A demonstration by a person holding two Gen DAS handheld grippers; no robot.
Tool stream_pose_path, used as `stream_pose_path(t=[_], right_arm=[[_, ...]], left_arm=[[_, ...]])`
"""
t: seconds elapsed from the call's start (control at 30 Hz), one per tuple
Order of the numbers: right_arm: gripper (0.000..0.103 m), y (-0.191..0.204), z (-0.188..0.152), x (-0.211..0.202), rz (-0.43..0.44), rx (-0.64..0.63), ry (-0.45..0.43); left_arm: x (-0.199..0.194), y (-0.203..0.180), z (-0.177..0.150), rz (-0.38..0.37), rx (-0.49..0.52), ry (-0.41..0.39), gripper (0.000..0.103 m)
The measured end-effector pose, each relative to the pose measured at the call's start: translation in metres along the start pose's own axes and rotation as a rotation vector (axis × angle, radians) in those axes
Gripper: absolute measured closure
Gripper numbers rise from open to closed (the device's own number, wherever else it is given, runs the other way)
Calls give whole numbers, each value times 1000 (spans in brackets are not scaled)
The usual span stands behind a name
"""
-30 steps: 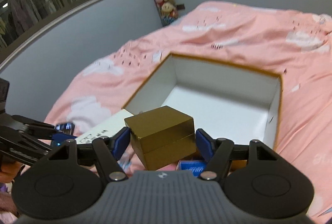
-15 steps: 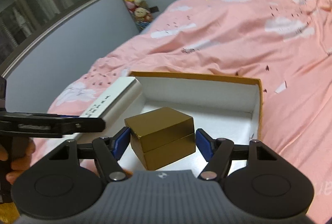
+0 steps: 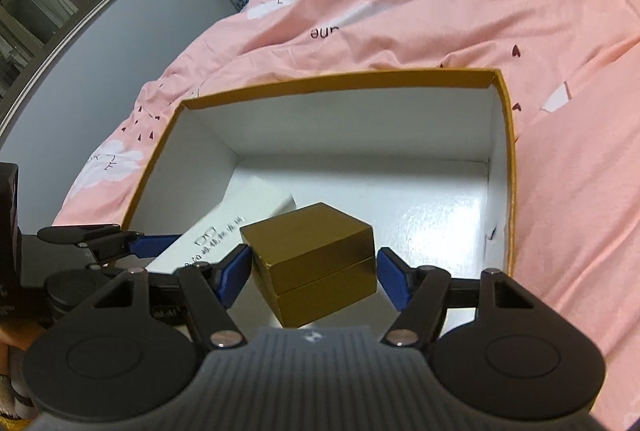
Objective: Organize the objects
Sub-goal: 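Carry glasses case into orange box and open left tool while right carries gold box, then lower gold cube box into orange box beside glasses case, open right tool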
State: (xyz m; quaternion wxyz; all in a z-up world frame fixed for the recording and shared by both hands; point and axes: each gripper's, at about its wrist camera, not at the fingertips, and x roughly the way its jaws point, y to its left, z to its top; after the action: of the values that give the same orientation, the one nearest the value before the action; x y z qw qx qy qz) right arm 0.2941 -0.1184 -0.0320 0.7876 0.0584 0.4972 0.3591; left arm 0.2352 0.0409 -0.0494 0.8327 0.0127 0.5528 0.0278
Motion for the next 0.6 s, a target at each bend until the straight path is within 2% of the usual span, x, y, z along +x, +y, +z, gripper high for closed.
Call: stream_pose_path(t=[0.23, 0.47, 0.6], right_arm=[[33, -3, 0, 13, 8, 3, 42], [33, -7, 0, 22, 5, 27, 83], [33, -6, 1, 24, -2, 39, 94]], left_arm=[[9, -1, -5, 34, -2, 62, 31], [8, 1, -13, 36, 9, 65, 28], [5, -2, -12, 18, 29, 60, 22]])
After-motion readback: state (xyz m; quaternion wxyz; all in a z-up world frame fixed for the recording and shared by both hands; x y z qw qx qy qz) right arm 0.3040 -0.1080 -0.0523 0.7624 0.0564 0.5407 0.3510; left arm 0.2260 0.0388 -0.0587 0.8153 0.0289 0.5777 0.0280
